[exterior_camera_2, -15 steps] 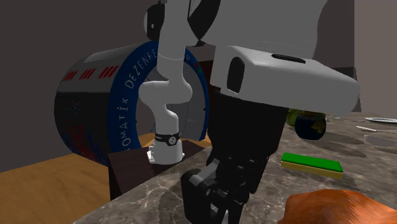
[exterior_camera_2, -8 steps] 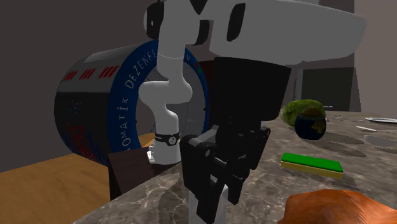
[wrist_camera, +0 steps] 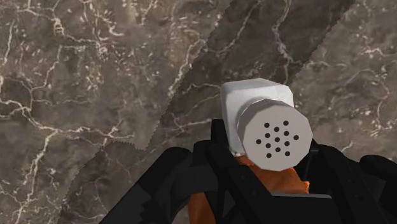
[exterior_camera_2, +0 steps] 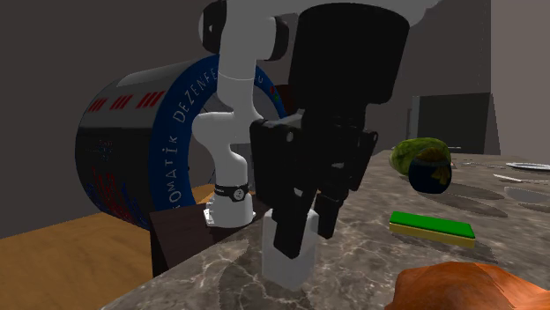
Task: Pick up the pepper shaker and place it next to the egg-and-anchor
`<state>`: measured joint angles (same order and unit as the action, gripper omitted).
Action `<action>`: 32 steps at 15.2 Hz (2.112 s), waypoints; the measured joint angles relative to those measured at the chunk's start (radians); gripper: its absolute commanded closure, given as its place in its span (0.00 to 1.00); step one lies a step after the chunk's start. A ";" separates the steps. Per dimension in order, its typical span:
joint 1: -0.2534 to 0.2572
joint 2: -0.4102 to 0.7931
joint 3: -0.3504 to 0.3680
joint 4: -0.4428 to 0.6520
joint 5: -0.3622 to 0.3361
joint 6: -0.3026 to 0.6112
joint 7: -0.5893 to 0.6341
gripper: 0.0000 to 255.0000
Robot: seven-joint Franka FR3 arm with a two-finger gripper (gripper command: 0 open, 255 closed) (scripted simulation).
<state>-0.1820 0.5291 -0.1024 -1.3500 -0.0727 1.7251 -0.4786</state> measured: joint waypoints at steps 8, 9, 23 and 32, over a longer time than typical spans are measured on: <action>-0.001 -0.008 -0.001 0.091 0.000 -0.098 -0.010 1.00; -0.002 -0.007 -0.002 0.105 0.000 -0.111 -0.012 1.00; -0.009 0.041 -0.004 0.374 0.004 -0.332 -0.034 1.00; 0.070 -0.109 0.018 0.199 -0.004 -0.315 0.058 1.00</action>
<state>-0.1124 0.4204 -0.0848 -1.1513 -0.0766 1.4097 -0.4207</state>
